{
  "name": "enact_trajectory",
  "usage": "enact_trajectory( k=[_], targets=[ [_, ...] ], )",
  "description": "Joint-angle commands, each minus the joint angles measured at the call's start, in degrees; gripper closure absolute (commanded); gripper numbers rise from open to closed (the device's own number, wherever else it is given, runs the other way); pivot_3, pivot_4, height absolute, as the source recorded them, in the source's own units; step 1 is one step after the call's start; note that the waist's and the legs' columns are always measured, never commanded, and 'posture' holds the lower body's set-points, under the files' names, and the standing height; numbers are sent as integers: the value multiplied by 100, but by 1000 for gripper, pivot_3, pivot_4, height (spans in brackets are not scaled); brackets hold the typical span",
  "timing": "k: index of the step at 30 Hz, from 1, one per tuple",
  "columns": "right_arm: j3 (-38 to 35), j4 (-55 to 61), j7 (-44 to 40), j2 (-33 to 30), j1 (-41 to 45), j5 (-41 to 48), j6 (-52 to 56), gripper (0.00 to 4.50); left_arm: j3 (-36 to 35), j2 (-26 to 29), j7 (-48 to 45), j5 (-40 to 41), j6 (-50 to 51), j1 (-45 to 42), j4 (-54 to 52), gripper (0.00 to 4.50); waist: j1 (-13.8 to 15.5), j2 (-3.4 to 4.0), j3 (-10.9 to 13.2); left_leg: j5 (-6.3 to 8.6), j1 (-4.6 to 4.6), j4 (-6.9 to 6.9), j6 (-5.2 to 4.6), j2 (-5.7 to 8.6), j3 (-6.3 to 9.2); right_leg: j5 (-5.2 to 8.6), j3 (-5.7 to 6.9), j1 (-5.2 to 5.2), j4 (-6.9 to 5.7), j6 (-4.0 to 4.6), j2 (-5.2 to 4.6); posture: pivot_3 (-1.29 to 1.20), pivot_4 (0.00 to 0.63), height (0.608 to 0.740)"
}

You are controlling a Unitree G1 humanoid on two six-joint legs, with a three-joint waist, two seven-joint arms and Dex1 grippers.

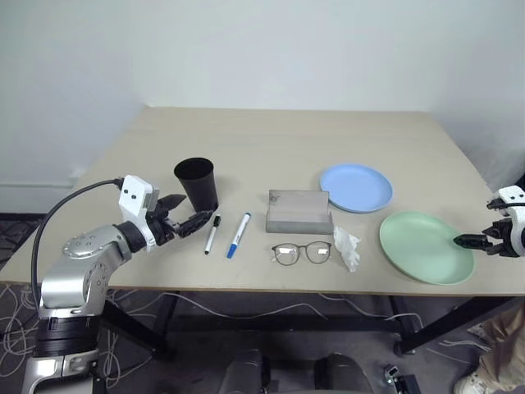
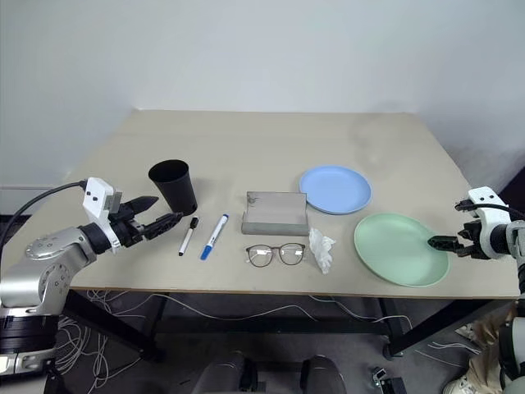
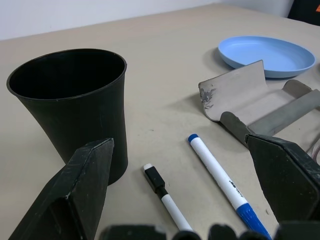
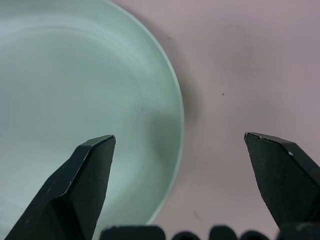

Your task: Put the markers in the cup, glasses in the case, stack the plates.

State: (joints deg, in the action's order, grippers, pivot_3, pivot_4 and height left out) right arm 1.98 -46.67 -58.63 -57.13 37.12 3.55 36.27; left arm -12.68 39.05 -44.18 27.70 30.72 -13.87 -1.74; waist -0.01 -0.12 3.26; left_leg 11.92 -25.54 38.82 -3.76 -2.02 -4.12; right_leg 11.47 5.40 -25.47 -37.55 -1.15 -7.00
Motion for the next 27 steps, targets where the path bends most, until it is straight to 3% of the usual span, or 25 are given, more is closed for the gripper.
enact_trajectory(
  k=[1,14,19,27],
  targets=[
    [20,18,-83,-7,121,-70,55,0,-167,34,31,56,-57,-23,-256,29,0,0,0,0,0,0,0,0,0,0,0,0,0,0,0,0,0,700],
    [154,270,-315,161,-28,-33,592,0,-182,49,76,78,-38,10,-298,29,5,1,0,0,0,3,0,1,1,0,0,1,0,0,0,0,0,700],
    [119,235,-248,216,17,-15,729,1234,-183,55,82,73,-41,0,-287,0,3,1,0,0,0,3,0,1,0,0,0,1,-1,-1,0,0,0,700],
    [70,200,-174,253,73,16,772,4066,-175,55,79,68,-43,-16,-271,0,-4,2,-1,0,0,3,0,0,-1,-1,0,1,-2,-1,0,0,0,700]
  ],
)
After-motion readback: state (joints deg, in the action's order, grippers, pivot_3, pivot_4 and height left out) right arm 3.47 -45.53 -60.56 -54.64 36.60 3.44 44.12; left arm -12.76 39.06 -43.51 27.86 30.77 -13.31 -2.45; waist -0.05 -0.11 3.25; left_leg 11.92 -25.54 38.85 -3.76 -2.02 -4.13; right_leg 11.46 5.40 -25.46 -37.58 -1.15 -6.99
